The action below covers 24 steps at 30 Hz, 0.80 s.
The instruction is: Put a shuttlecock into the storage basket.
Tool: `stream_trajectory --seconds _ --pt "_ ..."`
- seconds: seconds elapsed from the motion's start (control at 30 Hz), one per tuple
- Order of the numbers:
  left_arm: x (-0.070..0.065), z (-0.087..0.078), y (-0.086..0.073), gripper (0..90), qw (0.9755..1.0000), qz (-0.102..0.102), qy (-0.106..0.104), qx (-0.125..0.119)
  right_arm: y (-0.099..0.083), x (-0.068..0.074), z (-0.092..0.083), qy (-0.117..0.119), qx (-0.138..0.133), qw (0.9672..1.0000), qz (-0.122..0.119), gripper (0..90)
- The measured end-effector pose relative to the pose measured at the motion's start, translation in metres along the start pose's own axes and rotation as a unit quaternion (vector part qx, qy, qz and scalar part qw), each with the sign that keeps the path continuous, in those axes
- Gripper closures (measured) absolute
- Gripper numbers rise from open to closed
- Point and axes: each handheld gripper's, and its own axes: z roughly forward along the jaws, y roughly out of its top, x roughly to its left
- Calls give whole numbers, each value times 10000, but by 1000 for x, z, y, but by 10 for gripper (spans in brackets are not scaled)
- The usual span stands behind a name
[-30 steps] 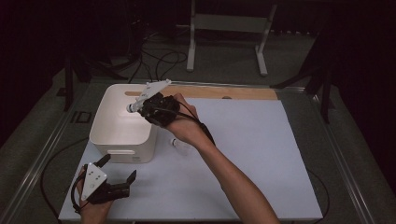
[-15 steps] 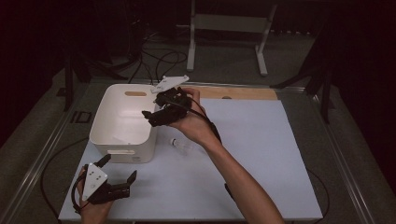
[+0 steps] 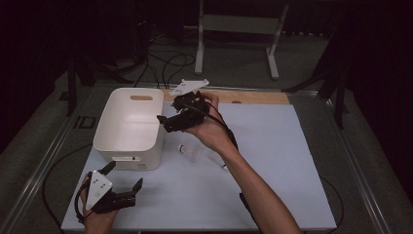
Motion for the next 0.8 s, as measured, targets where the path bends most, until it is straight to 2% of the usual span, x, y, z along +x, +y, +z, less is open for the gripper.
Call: stream_trajectory --seconds 0.3,0.57,0.8 --pt "-1 1 -1 4 10000 29 -13 30 -7 -7 -3 -106 75 9999 -18 137" --pt "-1 2 0 4 10000 25 1 8 -10 -15 -10 -195 44 9996 190 119" --pt "0 1 0 4 10000 -1 25 1 -16 -20 -11 -226 80 9994 232 110"
